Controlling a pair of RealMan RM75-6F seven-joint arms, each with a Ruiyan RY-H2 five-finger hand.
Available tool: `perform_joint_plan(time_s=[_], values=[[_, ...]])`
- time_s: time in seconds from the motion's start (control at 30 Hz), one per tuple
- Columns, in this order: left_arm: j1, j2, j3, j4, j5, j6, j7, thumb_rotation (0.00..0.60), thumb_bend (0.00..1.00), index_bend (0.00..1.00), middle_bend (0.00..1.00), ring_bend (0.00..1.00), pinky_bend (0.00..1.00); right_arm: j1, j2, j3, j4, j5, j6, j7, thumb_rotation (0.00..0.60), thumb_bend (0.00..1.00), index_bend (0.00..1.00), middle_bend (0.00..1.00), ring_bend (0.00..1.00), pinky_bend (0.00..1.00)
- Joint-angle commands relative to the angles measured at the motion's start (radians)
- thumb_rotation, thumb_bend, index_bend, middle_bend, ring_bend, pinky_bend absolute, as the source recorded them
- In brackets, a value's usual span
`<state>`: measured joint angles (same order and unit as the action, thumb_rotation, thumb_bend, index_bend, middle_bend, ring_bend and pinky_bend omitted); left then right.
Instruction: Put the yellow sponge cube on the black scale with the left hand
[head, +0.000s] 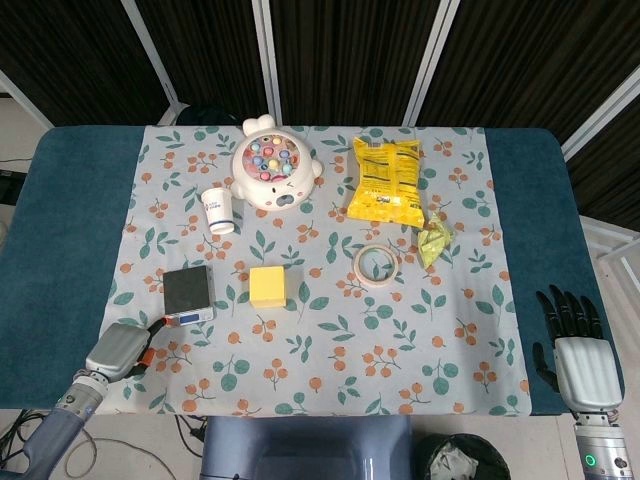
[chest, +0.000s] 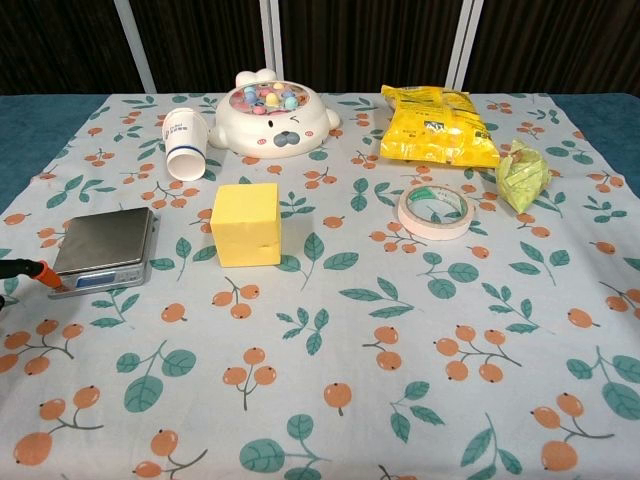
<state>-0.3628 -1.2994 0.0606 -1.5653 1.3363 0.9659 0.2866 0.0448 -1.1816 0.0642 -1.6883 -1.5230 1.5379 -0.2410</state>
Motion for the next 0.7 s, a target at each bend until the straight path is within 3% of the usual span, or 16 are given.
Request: perform_joint_plan(time_s=[0.03, 0.33, 0.4, 0.57, 0.7], values=[[0.000, -0.001, 0.001, 0.003, -0.005, 0.000, 0.003, 0.600, 0.55, 0.20, 0.67, 0.62, 0.63, 0.000, 0.000, 0.000, 0.000, 0.001, 0.001, 0.001, 0.600, 0.58, 0.00, 0.00, 0.00, 0.00], [0.010, 0.023, -0.010, -0.032, 0.018, 0.055, -0.018, 0.600, 0.50, 0.20, 0.62, 0.58, 0.61, 0.000, -0.001, 0.000, 0.001, -0.002, 0.001, 0.001, 0.600, 0.58, 0.00, 0.00, 0.00, 0.00], [0.016, 0.041, -0.021, -0.065, 0.041, 0.096, -0.033, 0.600, 0.43, 0.19, 0.55, 0.51, 0.56, 0.000, -0.001, -0.001, 0.002, -0.002, 0.000, 0.001, 0.600, 0.58, 0.00, 0.00, 0.00, 0.00], [0.025, 0.093, -0.057, -0.144, 0.111, 0.208, -0.041, 0.600, 0.20, 0.15, 0.20, 0.14, 0.21, 0.001, -0.003, -0.002, 0.003, -0.002, -0.003, 0.001, 0.600, 0.58, 0.00, 0.00, 0.00, 0.00], [-0.003, 0.083, -0.111, -0.175, 0.150, 0.256, 0.001, 0.600, 0.13, 0.13, 0.16, 0.10, 0.18, 0.003, -0.004, -0.003, 0.003, -0.003, -0.007, 0.000, 0.600, 0.58, 0.00, 0.00, 0.00, 0.00]])
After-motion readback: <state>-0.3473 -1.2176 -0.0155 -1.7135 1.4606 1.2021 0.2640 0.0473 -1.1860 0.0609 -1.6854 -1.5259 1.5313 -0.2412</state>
